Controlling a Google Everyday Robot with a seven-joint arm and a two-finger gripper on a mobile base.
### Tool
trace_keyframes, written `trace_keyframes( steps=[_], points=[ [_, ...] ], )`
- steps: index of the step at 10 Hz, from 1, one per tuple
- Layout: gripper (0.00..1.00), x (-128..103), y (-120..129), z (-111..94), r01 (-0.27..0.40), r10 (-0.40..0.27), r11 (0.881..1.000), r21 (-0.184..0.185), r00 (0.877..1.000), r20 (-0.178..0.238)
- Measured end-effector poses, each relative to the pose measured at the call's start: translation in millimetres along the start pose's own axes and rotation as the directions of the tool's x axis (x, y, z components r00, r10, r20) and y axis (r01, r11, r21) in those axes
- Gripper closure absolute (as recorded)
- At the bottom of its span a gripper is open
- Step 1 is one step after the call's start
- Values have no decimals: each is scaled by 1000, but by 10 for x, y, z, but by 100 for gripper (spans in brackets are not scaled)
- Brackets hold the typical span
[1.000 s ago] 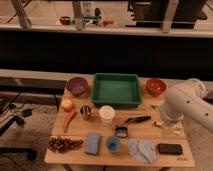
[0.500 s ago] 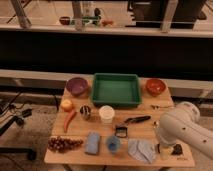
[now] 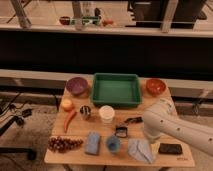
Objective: Place towel in purple bowl
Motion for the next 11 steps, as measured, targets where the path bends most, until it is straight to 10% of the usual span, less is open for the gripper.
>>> trace_keyframes(
  steps=[11],
  points=[
    [20, 21, 227, 158, -29, 29, 999, -20, 1000, -3]
  ],
)
